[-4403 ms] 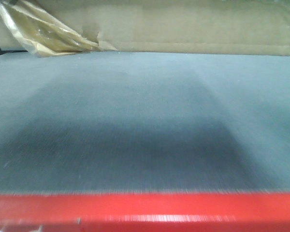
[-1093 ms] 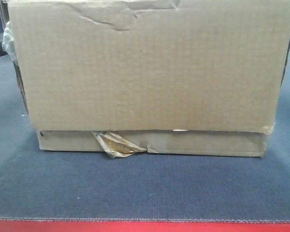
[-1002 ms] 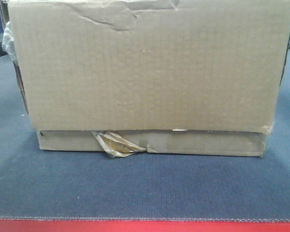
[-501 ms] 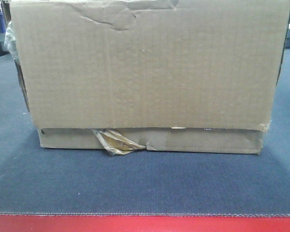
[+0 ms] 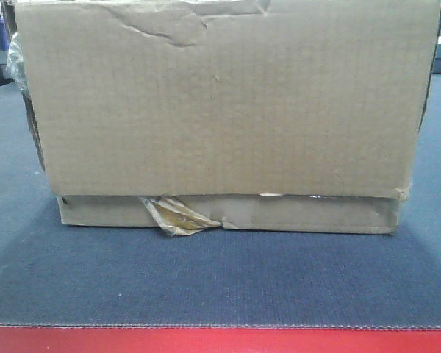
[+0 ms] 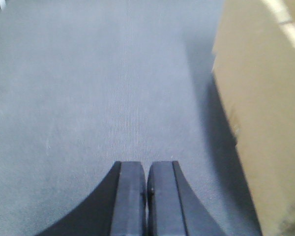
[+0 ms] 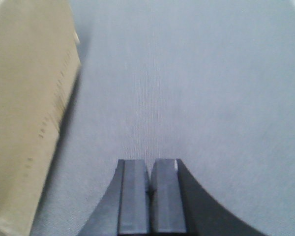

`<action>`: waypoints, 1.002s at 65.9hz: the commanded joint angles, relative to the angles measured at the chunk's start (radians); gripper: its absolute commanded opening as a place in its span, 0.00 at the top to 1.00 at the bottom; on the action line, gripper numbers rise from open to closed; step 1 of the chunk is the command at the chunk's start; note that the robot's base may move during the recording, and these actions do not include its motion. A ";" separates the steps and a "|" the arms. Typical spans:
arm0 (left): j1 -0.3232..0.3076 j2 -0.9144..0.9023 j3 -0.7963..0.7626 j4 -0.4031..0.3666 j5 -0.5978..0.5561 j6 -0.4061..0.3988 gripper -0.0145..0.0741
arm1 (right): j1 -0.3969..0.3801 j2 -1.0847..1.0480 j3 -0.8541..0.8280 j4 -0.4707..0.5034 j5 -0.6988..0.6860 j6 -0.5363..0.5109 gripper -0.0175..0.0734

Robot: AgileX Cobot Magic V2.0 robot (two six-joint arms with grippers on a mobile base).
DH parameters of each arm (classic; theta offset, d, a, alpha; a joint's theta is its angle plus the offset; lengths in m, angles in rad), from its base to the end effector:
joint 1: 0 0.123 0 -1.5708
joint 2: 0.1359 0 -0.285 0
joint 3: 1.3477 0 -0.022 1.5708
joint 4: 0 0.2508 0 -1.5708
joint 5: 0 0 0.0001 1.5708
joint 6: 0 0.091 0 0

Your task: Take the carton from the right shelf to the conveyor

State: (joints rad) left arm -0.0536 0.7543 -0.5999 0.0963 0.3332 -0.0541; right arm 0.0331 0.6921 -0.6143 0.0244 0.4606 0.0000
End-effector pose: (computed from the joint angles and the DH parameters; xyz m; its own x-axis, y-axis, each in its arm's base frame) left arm 0.1561 -0.0055 0.3142 -0.3867 0.0577 -0.9204 0.0389 0.9982 0.0462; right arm 0.1396 0.0056 0.3175 -0.4365 0.0074 -0.8997 -0.0333 0.9991 0.0244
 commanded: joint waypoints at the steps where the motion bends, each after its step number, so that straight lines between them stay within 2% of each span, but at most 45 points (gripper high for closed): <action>1: 0.002 -0.125 0.076 0.003 -0.077 0.001 0.82 | -0.003 -0.131 0.057 -0.005 -0.054 -0.016 0.88; 15: 0.002 -0.348 0.176 0.003 -0.094 0.001 0.82 | -0.003 -0.415 0.162 -0.005 -0.061 -0.049 0.88; 30: 0.002 -0.479 0.207 0.005 -0.090 0.001 0.82 | -0.003 -0.646 0.201 -0.005 -0.050 -0.049 0.88; 66: 0.002 -0.500 0.207 0.005 -0.088 0.001 0.82 | -0.003 -0.672 0.201 -0.005 -0.051 -0.049 0.88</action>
State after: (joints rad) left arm -0.0536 0.2612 -0.3961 0.0980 0.2607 -0.0541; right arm 0.0314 0.0269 -0.4157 0.0244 0.4312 -0.0401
